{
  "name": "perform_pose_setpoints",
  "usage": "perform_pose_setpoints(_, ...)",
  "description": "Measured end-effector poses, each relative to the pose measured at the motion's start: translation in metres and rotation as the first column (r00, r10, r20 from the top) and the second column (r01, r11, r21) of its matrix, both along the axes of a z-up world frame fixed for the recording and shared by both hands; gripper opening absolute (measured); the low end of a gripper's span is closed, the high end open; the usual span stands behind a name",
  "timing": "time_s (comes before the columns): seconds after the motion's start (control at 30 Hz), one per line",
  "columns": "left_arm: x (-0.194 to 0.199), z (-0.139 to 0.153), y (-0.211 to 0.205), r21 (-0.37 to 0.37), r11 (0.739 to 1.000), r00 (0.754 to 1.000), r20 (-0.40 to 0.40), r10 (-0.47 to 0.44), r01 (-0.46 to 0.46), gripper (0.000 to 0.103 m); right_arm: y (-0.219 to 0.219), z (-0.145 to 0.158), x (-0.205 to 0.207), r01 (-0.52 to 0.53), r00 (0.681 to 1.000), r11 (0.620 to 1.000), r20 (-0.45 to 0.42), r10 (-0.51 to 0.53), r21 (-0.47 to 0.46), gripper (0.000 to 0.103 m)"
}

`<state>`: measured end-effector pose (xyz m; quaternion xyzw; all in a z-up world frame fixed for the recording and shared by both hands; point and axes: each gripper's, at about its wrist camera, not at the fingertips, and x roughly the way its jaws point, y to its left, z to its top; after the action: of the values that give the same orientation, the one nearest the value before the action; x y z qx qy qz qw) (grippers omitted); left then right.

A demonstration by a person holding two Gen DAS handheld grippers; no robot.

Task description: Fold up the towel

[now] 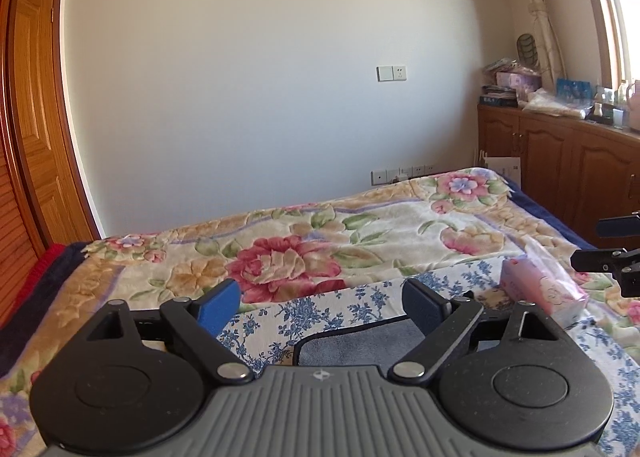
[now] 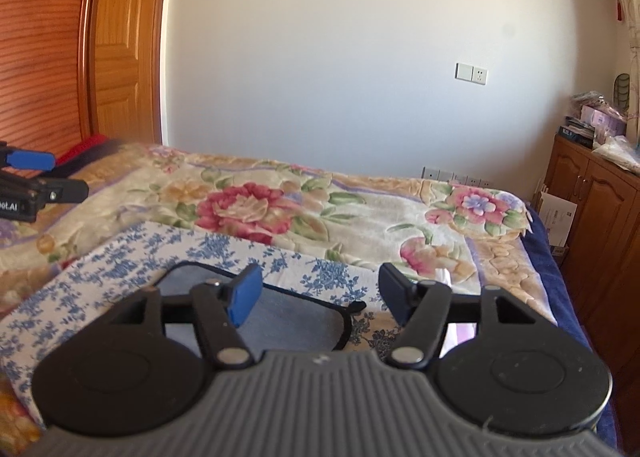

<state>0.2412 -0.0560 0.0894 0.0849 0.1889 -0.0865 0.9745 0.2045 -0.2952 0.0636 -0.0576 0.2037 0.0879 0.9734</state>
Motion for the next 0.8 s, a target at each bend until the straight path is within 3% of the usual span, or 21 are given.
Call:
perform_pose_setpoints(0.13,-0.016,0.009,-0.001,-0.018,1.0,1.0,0.013,-0.004,0.004,0.101,-0.001,0.005,-0.014,0.01,1.0,1.0,0.004,-0.01,0.014,0.069)
perform_pose_setpoints(0.37,-0.038,0.015,-0.004,-0.022,1.0,1.0,0.014,-0.018,0.019,0.103,0.001,0.012,-0.035,0.022,1.0,1.0,0.011,-0.022,0.013,0.072)
perform_pose_setpoints(0.57,-0.055,0.022,-0.001,-0.019,1.0,1.0,0.012,-0.023,0.023,0.103,0.0,0.019,-0.051,0.031,0.999,0.999,0.024,-0.031,0.024,0.082)
perform_pose_setpoints(0.7,-0.07,0.029,0.001,-0.017,1.0,1.0,0.012,-0.017,0.017,0.103,0.002,0.02,-0.064,0.034,0.999,0.999,0.04,-0.035,0.024,0.103)
perform_pose_setpoints(0.8,-0.085,0.036,0.001,-0.018,1.0,1.0,0.023,-0.015,0.015,0.103,0.003,0.024,-0.07,0.03,0.999,0.999,0.035,-0.03,0.023,0.103)
